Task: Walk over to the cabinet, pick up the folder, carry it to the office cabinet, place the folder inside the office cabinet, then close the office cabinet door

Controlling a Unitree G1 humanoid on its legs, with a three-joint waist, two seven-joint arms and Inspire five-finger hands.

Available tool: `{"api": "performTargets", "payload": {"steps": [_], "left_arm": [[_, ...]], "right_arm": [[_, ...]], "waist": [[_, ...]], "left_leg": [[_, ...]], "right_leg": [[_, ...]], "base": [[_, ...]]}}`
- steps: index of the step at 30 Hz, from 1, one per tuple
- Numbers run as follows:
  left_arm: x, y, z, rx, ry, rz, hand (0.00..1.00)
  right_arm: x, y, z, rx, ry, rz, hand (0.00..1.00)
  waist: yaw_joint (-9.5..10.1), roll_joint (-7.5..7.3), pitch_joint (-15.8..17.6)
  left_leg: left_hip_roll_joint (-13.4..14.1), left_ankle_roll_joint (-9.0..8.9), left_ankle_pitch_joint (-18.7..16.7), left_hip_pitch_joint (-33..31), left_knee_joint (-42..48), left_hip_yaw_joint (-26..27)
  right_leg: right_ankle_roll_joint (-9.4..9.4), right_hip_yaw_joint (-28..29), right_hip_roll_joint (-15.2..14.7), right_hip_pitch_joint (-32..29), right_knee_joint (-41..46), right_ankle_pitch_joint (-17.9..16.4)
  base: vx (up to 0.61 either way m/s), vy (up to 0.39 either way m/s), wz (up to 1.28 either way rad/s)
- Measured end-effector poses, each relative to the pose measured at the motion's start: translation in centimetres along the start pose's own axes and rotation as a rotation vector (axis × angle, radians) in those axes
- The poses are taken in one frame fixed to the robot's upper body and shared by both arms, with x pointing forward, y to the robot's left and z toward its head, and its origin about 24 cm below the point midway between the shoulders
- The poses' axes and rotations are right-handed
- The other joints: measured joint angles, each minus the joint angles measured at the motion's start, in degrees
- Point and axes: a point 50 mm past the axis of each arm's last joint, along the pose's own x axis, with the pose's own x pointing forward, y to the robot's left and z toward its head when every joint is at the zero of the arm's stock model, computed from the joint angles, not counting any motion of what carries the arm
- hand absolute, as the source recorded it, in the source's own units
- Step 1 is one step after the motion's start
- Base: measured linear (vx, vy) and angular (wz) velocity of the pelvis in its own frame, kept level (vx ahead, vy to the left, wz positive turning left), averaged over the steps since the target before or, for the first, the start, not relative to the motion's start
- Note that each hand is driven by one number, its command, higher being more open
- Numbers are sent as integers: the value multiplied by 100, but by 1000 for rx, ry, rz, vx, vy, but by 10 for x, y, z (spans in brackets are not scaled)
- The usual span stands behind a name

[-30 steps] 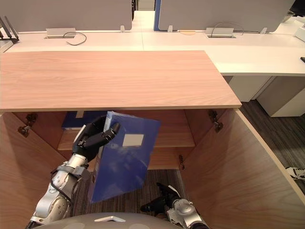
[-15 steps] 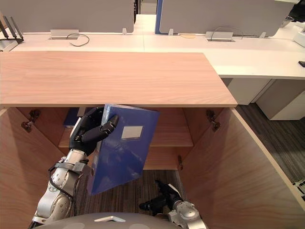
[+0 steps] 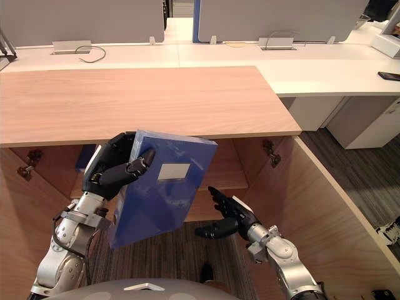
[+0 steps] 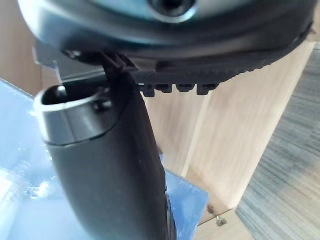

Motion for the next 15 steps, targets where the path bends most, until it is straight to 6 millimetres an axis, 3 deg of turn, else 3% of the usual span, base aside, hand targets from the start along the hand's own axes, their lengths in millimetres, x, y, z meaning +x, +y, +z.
{"api": "performTargets", "payload": {"steps": [8,15], "left_arm": [[0,4,10,-56,-78,4,0],[0,4,9,-104,-88,8,0]], "right_arm": [[1,-1,11,81,-78,21,100],[11,20,40,179,-265,78,100]], "waist": [[0,40,-105],[-18,54,-114]], "left_leg": [[2,14,-28,1,22,43],[16,22,-63,-19,94,65]], "right_leg": [[1,42,12,-6,-2,15],[-12,61,22,-1,-3,36]], "base": [[-5,4,-2],[-10,2,-2]]}}
